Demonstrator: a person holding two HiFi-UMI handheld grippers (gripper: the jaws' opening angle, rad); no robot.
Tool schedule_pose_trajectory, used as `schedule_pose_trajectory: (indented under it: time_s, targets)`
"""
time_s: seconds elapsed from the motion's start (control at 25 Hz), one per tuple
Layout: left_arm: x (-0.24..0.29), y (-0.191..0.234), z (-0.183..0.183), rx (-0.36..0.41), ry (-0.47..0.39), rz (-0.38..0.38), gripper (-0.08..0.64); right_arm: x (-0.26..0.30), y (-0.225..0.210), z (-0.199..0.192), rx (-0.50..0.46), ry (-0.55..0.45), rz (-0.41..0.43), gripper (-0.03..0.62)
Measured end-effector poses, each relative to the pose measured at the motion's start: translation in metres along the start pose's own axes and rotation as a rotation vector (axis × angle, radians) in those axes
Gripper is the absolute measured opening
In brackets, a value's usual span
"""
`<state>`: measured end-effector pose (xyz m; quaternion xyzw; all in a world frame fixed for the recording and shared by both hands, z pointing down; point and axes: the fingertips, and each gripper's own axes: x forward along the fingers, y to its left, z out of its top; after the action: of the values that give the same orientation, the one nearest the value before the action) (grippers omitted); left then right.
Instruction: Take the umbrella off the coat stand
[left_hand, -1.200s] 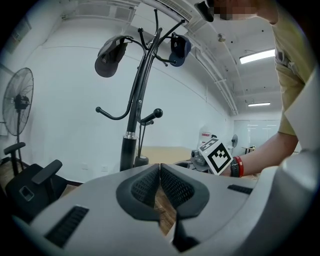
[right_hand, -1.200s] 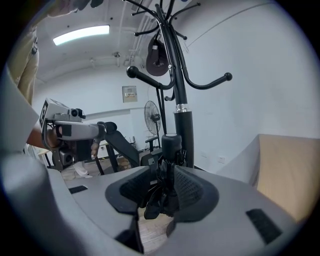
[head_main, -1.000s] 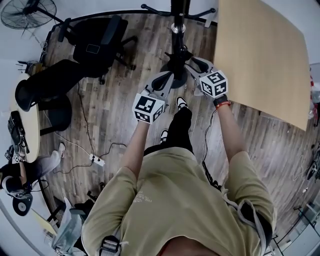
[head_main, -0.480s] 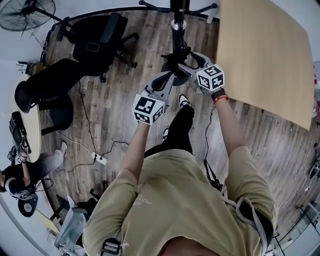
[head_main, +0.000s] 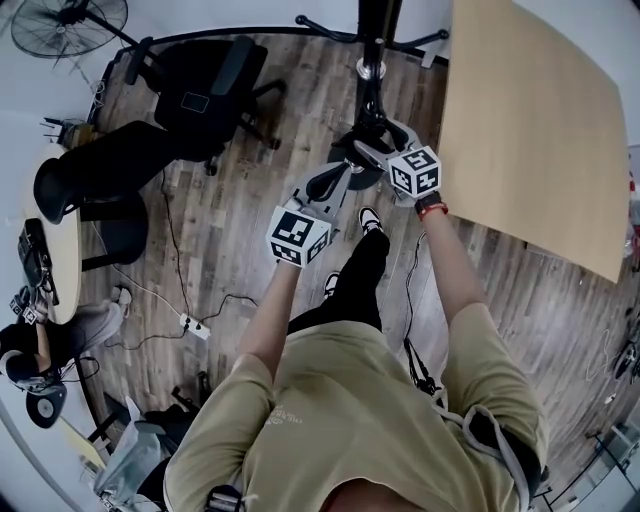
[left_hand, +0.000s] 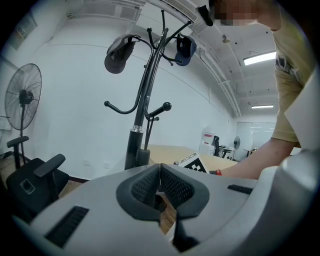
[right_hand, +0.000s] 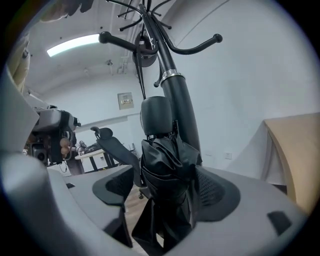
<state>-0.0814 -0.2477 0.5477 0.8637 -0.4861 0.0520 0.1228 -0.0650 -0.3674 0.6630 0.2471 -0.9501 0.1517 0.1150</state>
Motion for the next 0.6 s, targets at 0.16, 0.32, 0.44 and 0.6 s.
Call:
schedule_pose_trajectory:
  time_s: [0.16, 0.32, 0.44, 0.6]
  targets:
    - [0.0, 0.003, -0.003, -0.008, -0.005, -0.001, 0.025, 0.01, 0.0, 0.001, 0.008, -0.005, 0.001, 0.379]
    - [0.003, 0.006, -0.008, -0.016, -0.005, -0.001, 0.025, 0.017, -0.004, -0.001, 0.011, -0.02, -0.016, 0.377]
    - [0.004, 0.006, -0.012, -0.021, -0.002, 0.002, 0.025, 0.016, -0.007, -0.004, -0.011, -0.017, -0.043, 0.347]
    - [0.009, 0.007, -0.014, -0.028, 0.002, -0.002, 0.025, 0.015, -0.009, -0.003, -0.004, -0.027, -0.047, 0.322]
